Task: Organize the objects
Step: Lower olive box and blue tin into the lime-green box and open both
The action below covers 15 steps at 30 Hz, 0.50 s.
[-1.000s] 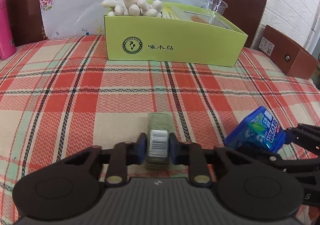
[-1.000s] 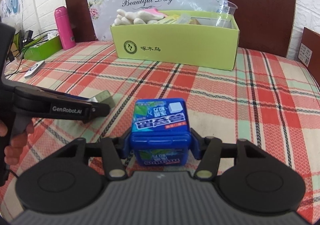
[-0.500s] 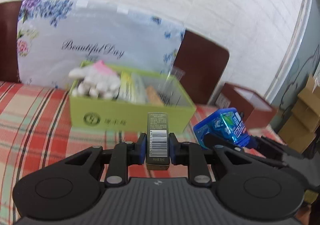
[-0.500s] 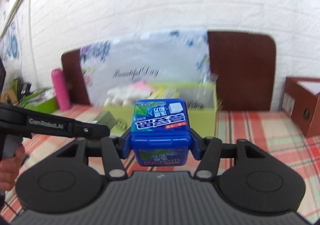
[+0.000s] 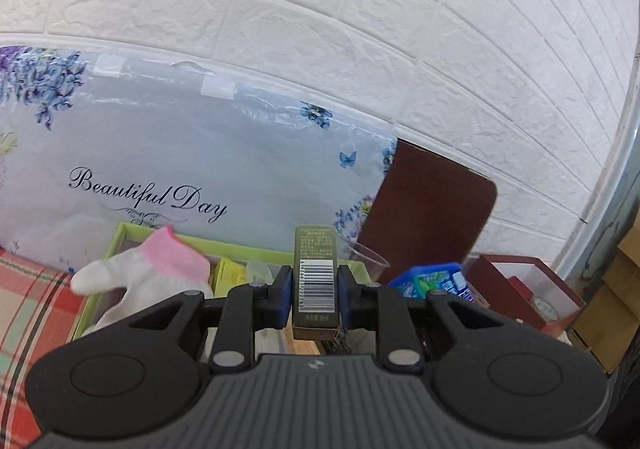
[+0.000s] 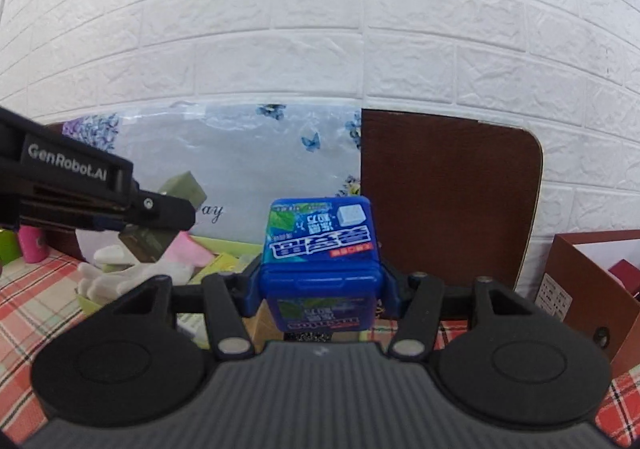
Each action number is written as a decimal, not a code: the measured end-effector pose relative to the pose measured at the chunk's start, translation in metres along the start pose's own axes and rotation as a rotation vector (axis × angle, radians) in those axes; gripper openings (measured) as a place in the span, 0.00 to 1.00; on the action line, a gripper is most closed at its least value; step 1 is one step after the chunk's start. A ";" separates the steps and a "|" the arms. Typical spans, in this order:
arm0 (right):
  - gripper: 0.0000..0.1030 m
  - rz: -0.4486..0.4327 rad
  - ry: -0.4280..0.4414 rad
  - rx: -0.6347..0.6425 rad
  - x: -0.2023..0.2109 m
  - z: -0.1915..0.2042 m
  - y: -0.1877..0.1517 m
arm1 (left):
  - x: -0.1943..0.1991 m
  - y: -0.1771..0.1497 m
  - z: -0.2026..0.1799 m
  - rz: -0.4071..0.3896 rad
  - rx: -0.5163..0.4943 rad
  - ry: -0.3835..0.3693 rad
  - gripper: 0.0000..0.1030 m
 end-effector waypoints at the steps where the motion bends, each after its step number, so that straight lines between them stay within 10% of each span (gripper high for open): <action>1: 0.54 0.008 0.001 -0.005 -0.009 -0.002 -0.002 | -0.006 -0.003 0.002 -0.014 -0.005 0.003 0.33; 3: 0.72 0.039 0.020 -0.002 -0.027 -0.004 -0.010 | -0.018 -0.012 0.009 0.006 -0.006 0.037 0.85; 4: 0.84 0.052 0.015 0.005 -0.032 -0.005 -0.015 | -0.020 -0.019 0.012 0.011 -0.005 0.073 0.89; 15: 1.00 0.074 -0.025 -0.097 -0.016 -0.020 -0.043 | 0.007 -0.037 0.023 -0.031 -0.020 0.147 0.89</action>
Point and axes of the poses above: each gripper's, at about its wrist camera, not at the fingertips, and x roughly against the way its jaws point, z to its left, y to its top, the point moved 1 cm from there along -x, roughly the way its jaws point, and after that the axes turned 5 degrees about -x, right-handed, at the moved point
